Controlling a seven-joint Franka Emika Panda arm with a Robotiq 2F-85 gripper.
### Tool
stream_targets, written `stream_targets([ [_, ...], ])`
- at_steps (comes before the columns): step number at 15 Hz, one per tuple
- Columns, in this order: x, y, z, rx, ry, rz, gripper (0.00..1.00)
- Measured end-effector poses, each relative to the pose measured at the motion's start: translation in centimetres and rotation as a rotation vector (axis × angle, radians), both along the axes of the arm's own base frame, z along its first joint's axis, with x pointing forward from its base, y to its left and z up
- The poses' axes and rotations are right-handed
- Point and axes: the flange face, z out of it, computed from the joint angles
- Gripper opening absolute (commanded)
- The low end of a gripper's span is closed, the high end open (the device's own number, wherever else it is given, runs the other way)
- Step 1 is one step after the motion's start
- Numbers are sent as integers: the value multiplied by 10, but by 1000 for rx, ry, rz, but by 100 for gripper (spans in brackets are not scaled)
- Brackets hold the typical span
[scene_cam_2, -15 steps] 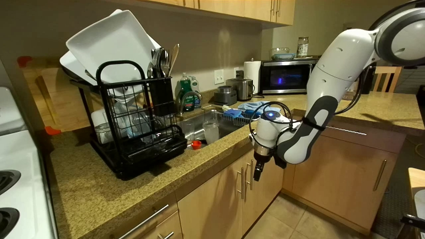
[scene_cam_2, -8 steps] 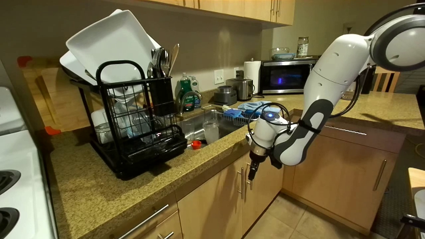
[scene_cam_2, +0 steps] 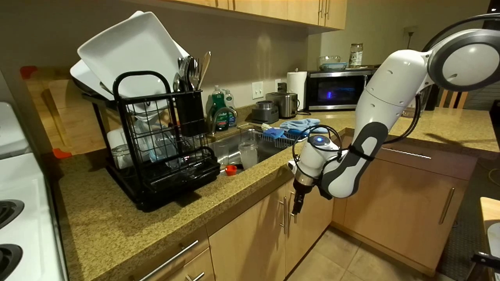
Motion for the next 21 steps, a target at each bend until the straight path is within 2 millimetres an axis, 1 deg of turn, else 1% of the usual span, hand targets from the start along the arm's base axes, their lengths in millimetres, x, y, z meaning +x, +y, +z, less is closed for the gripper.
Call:
stream_targets([
  [4,2,2,-5,2,-4,66,100],
  [14,10,9,10,22,-112,150,100],
  [21,9,22,12,40,-120,178,100],
])
